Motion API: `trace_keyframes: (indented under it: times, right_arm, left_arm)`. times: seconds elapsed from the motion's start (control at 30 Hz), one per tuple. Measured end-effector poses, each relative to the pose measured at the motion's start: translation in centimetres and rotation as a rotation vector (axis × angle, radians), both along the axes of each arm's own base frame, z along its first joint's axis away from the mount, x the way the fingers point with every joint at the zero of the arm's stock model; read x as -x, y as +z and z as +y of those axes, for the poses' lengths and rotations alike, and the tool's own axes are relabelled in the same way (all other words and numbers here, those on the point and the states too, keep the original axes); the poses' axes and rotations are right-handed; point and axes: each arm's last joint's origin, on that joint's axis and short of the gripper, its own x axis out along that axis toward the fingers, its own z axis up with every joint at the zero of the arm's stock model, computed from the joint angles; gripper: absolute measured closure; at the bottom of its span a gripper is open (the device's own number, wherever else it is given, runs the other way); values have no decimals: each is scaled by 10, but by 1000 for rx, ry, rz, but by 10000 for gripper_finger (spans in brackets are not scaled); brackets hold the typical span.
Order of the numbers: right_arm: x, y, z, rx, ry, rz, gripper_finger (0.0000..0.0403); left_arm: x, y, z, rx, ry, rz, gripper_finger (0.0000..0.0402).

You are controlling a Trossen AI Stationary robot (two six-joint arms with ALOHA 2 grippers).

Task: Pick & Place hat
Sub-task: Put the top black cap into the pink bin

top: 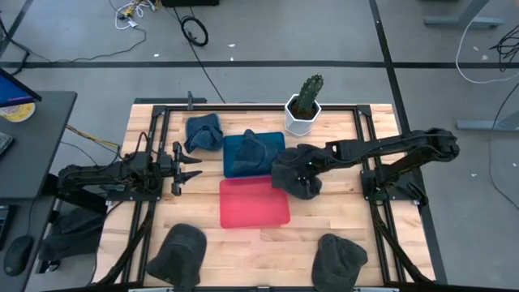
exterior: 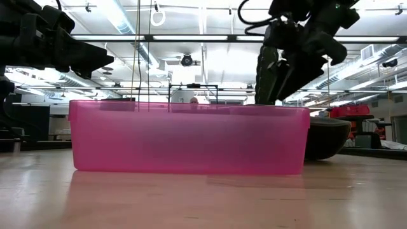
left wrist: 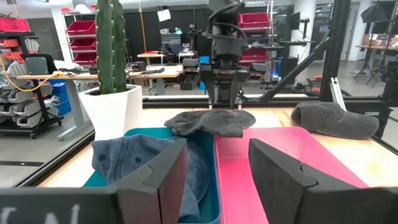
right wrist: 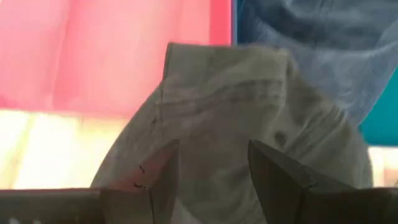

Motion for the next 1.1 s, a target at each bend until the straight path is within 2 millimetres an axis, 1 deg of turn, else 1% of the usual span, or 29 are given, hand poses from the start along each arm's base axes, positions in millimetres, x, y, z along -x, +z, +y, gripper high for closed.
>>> trace_keyframes:
  times: [0.1,0.27,0.57,0.9,1.0,1.1]
  right_arm:
    - [4,-3,-7,-2,-25,47,211]
    - [4,-2,-15,-71,-17,41,211]
    - [4,-6,-14,-123,5,68,211]
    - [-4,-23,-14,-139,32,124,206]
    - [-4,-23,-15,-130,32,121,215]
    - [-4,-22,-15,-121,27,121,245]
  left_arm:
    - [0,0,0,0,0,0,223]
    - [0,0,0,0,0,0,223]
    - [0,0,0,0,0,0,223]
    - [0,0,0,0,-1,0,223]
    - [0,0,0,0,0,0,223]
    - [0,0,0,0,0,0,223]
